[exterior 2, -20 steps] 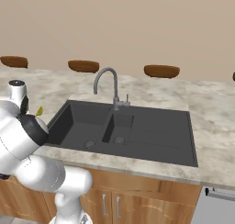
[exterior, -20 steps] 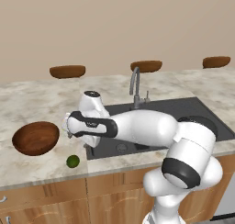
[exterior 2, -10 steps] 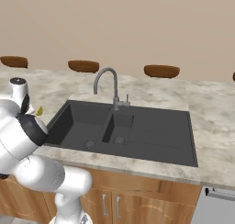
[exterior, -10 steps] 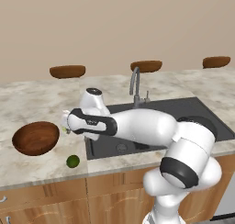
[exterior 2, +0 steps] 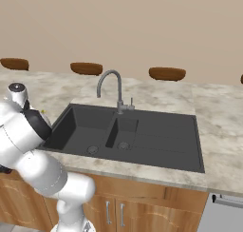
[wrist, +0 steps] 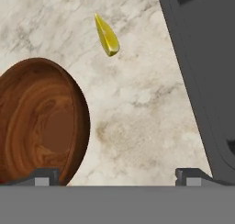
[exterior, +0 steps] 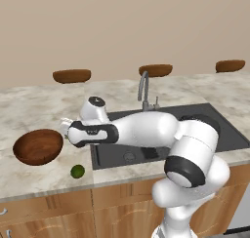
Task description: Remove the lemon wedge and lime from the sink. Then move the bowl and cup from the counter to the sink for washing.
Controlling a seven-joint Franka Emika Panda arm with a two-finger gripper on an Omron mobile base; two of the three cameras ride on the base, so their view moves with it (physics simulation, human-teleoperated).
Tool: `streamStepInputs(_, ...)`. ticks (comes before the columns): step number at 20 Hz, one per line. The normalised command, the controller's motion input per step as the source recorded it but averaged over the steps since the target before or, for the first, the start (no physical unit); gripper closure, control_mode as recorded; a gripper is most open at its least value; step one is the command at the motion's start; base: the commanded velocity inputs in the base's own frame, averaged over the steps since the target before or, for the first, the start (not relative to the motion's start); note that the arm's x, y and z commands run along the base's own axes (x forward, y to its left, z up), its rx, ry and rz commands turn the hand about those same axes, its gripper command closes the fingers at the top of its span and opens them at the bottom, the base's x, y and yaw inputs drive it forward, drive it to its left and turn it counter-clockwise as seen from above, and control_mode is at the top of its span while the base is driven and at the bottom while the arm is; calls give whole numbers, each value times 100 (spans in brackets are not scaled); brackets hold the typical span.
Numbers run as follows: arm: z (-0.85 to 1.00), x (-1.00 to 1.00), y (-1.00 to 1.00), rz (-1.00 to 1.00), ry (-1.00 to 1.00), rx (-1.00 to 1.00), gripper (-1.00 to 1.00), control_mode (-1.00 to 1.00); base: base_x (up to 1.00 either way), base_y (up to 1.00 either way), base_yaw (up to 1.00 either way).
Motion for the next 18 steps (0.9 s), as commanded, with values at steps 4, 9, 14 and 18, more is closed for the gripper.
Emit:
streamStepInputs(4,0,30,22,14,-3,0,-100,-100,0,0,0)
streamStepInputs(9,-7,24,26,15,1,0,-100,-100,0,0,0)
streamStepInputs(14,-11,11,28,12,0,-1,-100,-100,0,0,0)
streamStepInputs(18,-13,0,18,6,2,-5,-100,-100,0,0,0)
